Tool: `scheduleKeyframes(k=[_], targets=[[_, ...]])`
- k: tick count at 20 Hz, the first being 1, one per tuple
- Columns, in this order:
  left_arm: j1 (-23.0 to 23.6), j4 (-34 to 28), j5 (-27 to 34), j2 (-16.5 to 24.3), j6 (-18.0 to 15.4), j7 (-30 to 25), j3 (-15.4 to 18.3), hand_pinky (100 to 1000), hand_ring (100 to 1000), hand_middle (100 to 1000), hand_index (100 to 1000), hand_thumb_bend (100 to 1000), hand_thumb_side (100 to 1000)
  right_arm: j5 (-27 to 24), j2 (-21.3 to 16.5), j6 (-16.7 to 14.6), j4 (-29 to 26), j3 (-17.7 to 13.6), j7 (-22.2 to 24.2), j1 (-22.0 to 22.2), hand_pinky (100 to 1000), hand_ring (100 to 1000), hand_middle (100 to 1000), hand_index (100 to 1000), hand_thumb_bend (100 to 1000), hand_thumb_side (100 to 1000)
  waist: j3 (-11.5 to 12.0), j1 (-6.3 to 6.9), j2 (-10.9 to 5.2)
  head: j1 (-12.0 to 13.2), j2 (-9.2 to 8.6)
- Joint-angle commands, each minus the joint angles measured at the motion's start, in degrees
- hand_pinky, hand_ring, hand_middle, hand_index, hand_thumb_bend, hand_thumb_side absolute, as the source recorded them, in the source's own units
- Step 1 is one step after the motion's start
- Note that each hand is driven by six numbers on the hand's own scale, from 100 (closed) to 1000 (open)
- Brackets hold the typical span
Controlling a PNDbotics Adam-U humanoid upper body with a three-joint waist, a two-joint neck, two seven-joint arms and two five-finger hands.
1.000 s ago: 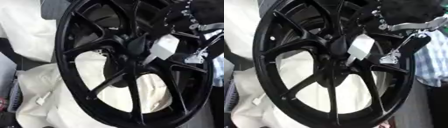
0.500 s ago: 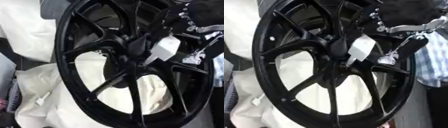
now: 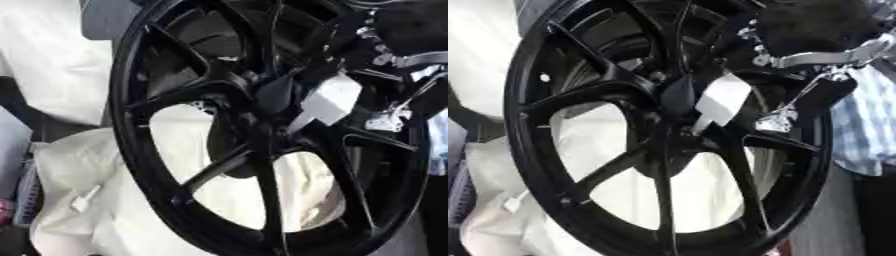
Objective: Pull the pin out of the wheel hub.
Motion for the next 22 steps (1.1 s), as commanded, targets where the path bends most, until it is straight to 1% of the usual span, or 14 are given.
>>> scheduleKeyframes(k=[1,2,4,10,15,22], targets=[[-0.2,-0.9,-0.3,0.8,0.0,0.2,0.0,829,673,617,800,100,791,-0.6,-1.2,-0.2,-0.6,-0.5,1.1,-0.8,915,891,666,715,100,360,-0.2,0.43,-1.11,0.0,-0.44],[-0.1,-0.9,-0.3,0.8,0.0,0.2,0.0,829,673,617,800,100,791,-0.7,-1.2,-0.1,-0.6,-0.4,1.2,-0.9,915,890,657,706,100,358,-0.1,0.39,-1.15,0.0,-0.45],[-0.1,-0.9,-0.3,0.8,0.0,0.2,0.0,829,674,617,801,100,790,-1.2,-1.2,0.1,-0.6,-0.3,1.2,-1.0,910,877,609,656,100,338,-0.2,0.35,-1.26,0.0,-0.42],[0.0,-0.9,-0.4,0.8,0.1,0.2,0.1,830,674,617,802,100,790,-3.4,-1.1,1.3,-0.6,-0.3,1.4,-1.3,897,853,534,579,100,308,-0.2,0.24,-1.64,0.0,-0.35],[0.2,-0.9,-0.3,0.9,0.1,0.3,0.2,831,675,618,803,100,787,-5.8,-1.1,2.6,-0.6,-0.3,1.5,-1.4,879,822,444,483,100,274,-0.4,0.32,-2.09,-0.1,-0.44],[0.4,-0.9,-0.1,0.9,0.1,0.4,0.4,831,676,619,804,100,785,-9.6,-1.4,4.6,-0.6,-0.6,0.0,-1.8,855,784,369,406,100,251,-0.5,0.43,-2.74,-0.3,-0.66]])
